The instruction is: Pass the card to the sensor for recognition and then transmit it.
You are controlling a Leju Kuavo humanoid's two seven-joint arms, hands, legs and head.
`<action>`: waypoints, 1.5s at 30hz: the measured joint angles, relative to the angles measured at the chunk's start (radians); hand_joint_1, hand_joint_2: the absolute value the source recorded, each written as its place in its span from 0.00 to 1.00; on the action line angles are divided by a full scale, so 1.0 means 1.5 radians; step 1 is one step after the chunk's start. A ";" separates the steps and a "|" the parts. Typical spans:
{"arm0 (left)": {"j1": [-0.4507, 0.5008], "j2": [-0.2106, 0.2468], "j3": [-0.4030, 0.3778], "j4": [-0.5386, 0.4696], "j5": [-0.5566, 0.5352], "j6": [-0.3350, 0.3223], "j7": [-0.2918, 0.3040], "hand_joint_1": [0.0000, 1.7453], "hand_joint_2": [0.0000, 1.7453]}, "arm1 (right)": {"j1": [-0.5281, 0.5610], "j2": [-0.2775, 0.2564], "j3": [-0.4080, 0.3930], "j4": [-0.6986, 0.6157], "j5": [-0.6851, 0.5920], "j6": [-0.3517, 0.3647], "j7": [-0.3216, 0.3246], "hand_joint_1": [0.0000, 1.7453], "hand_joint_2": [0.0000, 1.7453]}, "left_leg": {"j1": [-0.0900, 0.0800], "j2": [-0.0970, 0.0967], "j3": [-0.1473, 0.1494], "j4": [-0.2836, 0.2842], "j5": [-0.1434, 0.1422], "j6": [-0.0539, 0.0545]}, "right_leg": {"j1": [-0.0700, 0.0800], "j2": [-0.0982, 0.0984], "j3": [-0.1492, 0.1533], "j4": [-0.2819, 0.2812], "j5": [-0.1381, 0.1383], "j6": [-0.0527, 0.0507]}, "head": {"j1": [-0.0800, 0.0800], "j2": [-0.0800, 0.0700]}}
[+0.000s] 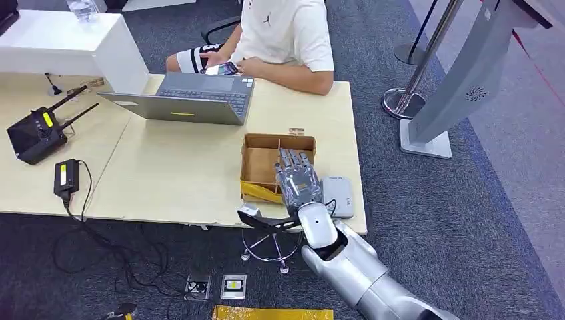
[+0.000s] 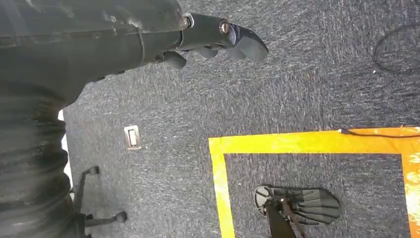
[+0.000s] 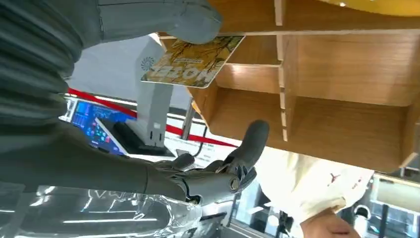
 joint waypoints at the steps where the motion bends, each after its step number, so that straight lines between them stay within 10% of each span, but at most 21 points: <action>1: 0.000 0.000 0.000 0.000 0.000 0.000 0.000 0.00 1.00 | -0.001 0.000 0.000 0.002 -0.001 -0.001 0.003 0.33 1.00 | 0.000 0.000 0.000 0.000 0.000 0.000 | 0.000 0.000 0.000 0.000 0.000 0.000 | 0.000 0.000; 16: 0.000 0.000 0.001 0.000 0.003 0.000 0.007 0.00 1.00 | -0.004 -0.006 -0.005 0.027 -0.017 -0.019 0.021 0.47 1.00 | 0.000 0.000 0.000 0.000 0.000 0.000 | 0.000 0.000 0.000 0.000 0.000 0.000 | 0.000 0.000; 24: 0.000 0.000 0.000 0.000 -0.011 0.004 0.006 0.00 1.00 | -0.004 -0.020 -0.023 0.030 -0.026 -0.030 0.031 0.90 1.00 | 0.000 0.000 0.000 0.000 0.000 0.000 | 0.000 0.000 0.000 0.000 0.000 0.000 | 0.000 0.000; 36: 0.000 0.000 -0.001 0.000 -0.024 0.005 -0.001 0.00 1.00 | -0.003 -0.036 -0.048 0.029 -0.018 -0.034 0.028 0.89 1.00 | 0.000 0.000 0.000 0.000 0.000 0.000 | 0.000 0.000 0.000 0.000 0.000 0.000 | 0.000 0.000; 39: 0.000 0.000 -0.001 0.000 -0.024 0.005 -0.001 0.00 1.00 | -0.003 -0.036 -0.050 0.029 -0.015 -0.035 0.028 0.86 1.00 | 0.000 0.000 0.000 0.000 0.000 0.000 | 0.000 0.000 0.000 0.000 0.000 0.000 | 0.000 0.000; 40: 0.000 0.000 -0.001 0.000 -0.025 0.005 -0.002 0.00 1.00 | -0.003 -0.036 -0.050 0.029 -0.013 -0.035 0.028 0.49 1.00 | 0.000 0.000 0.000 0.000 0.000 0.000 | 0.000 0.000 0.000 0.000 0.000 0.000 | 0.000 0.000; 45: 0.000 0.000 -0.001 0.000 -0.027 0.005 -0.002 0.00 1.00 | -0.001 -0.038 -0.055 0.028 -0.011 -0.036 0.028 0.01 1.00 | 0.000 0.000 0.000 0.000 0.000 0.000 | 0.000 0.000 0.000 0.000 0.000 0.000 | 0.000 0.000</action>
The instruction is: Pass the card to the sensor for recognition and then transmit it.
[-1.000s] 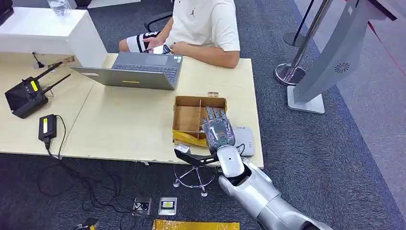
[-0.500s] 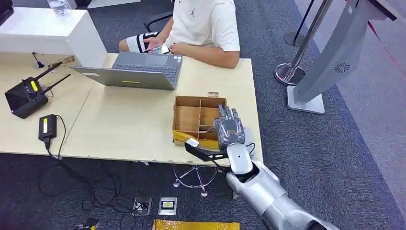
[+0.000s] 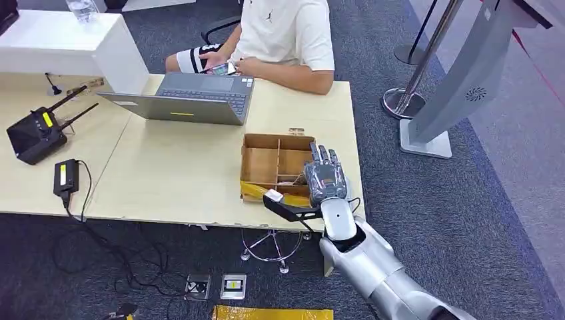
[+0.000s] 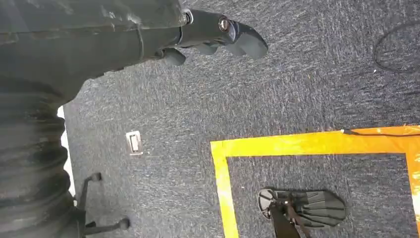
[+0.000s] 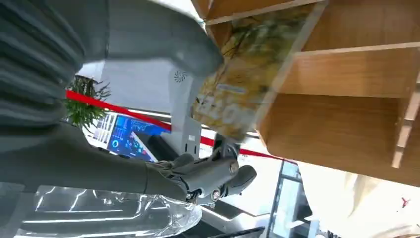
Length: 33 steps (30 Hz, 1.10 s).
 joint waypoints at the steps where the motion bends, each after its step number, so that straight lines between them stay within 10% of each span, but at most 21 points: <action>1: 0.000 0.000 0.000 0.000 -0.001 0.000 0.000 0.00 1.00 | 0.001 -0.001 0.000 0.000 0.000 0.000 0.000 0.00 1.00 | 0.000 0.000 0.000 0.000 0.000 0.000 | 0.000 0.000 0.000 0.000 0.000 0.000 | 0.000 0.000; 33: 0.000 0.000 0.000 0.000 -0.011 -0.002 -0.006 0.00 1.00 | 0.014 -0.005 -0.015 -0.039 0.004 0.043 -0.031 0.16 1.00 | 0.000 0.000 0.000 0.000 0.000 0.000 | 0.000 0.000 0.000 0.000 0.000 0.000 | 0.000 0.000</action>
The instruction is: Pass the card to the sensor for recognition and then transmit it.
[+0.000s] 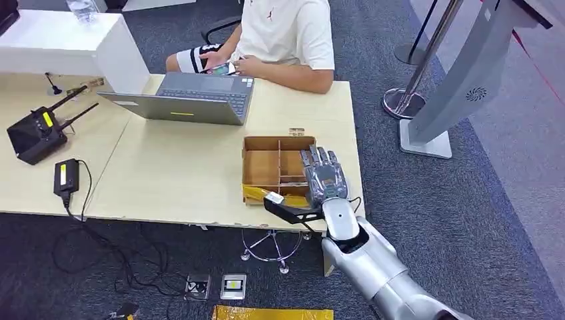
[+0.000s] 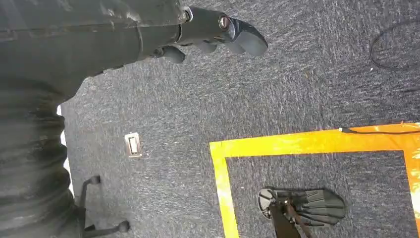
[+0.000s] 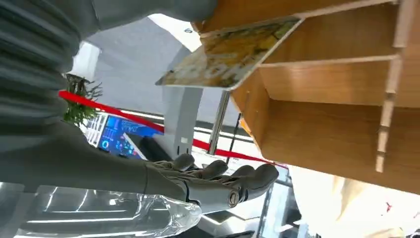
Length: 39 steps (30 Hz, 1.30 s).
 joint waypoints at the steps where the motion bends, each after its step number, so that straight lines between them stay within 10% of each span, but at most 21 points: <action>1: 0.000 0.000 0.000 0.000 0.000 0.000 0.000 0.00 1.00 | 0.000 0.001 0.000 -0.003 -0.001 0.002 0.000 0.17 1.00 | 0.000 0.000 0.000 0.000 0.000 0.000 | 0.000 0.000 0.000 0.000 0.000 0.000 | 0.000 0.000; 6: 0.000 0.000 0.000 0.000 0.001 0.000 0.000 0.00 1.00 | 0.001 0.004 0.002 -0.017 -0.004 0.010 -0.002 0.35 1.00 | 0.000 0.000 0.000 0.000 0.000 0.000 | 0.000 0.000 0.000 0.000 0.000 0.000 | 0.000 0.000; 12: 0.000 0.000 0.001 0.000 0.002 -0.001 0.000 0.00 1.00 | 0.001 0.006 0.002 -0.033 -0.010 0.022 -0.006 0.87 1.00 | 0.000 0.000 0.000 0.000 0.000 0.000 | 0.000 0.000 0.000 0.000 0.000 0.000 | 0.000 0.000; 26: 0.000 0.000 0.001 0.000 0.003 -0.002 0.001 0.00 1.00 | -0.001 0.015 0.012 -0.032 -0.040 0.095 -0.004 0.64 1.00 | 0.000 0.000 0.000 0.000 0.000 0.000 | 0.000 0.000 0.000 0.000 0.000 0.000 | 0.000 0.000; 39: 0.000 0.000 0.002 0.000 0.002 -0.002 0.002 0.00 1.00 | -0.002 0.015 0.013 -0.031 -0.043 0.101 0.008 1.00 1.00 | 0.000 0.000 0.000 0.000 0.000 0.000 | 0.000 0.000 0.000 0.000 0.000 0.000 | 0.000 0.000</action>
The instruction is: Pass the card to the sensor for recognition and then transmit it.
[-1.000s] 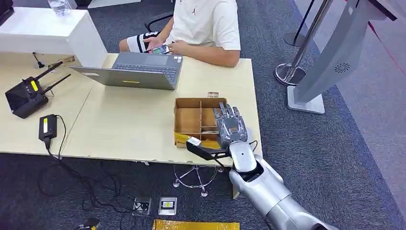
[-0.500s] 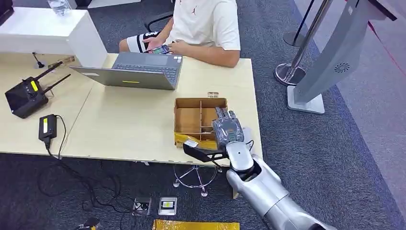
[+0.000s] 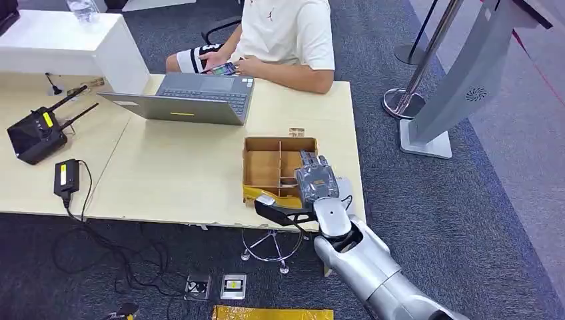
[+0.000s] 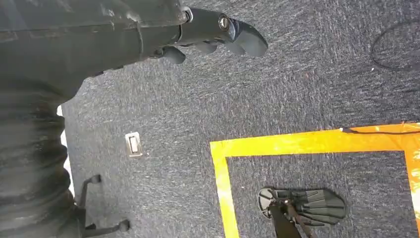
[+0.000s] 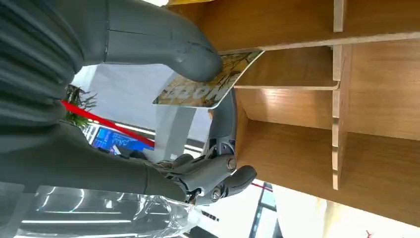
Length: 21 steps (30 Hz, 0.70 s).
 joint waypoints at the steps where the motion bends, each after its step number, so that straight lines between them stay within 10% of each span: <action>1: 0.000 0.000 0.000 0.000 0.001 0.000 0.000 0.00 1.00 | 0.000 0.000 0.000 0.000 0.000 0.000 0.001 1.00 1.00 | 0.000 0.000 0.000 0.000 0.000 0.000 | 0.000 0.000 0.000 0.000 0.000 0.000 | 0.000 0.000; 21: 0.000 0.000 0.001 0.000 -0.009 0.007 -0.001 0.00 1.00 | 0.011 -0.020 -0.014 -0.090 0.058 -0.171 0.025 1.00 1.00 | 0.000 0.001 0.000 0.000 0.000 0.000 | 0.000 0.001 0.000 0.000 0.000 0.000 | 0.000 0.000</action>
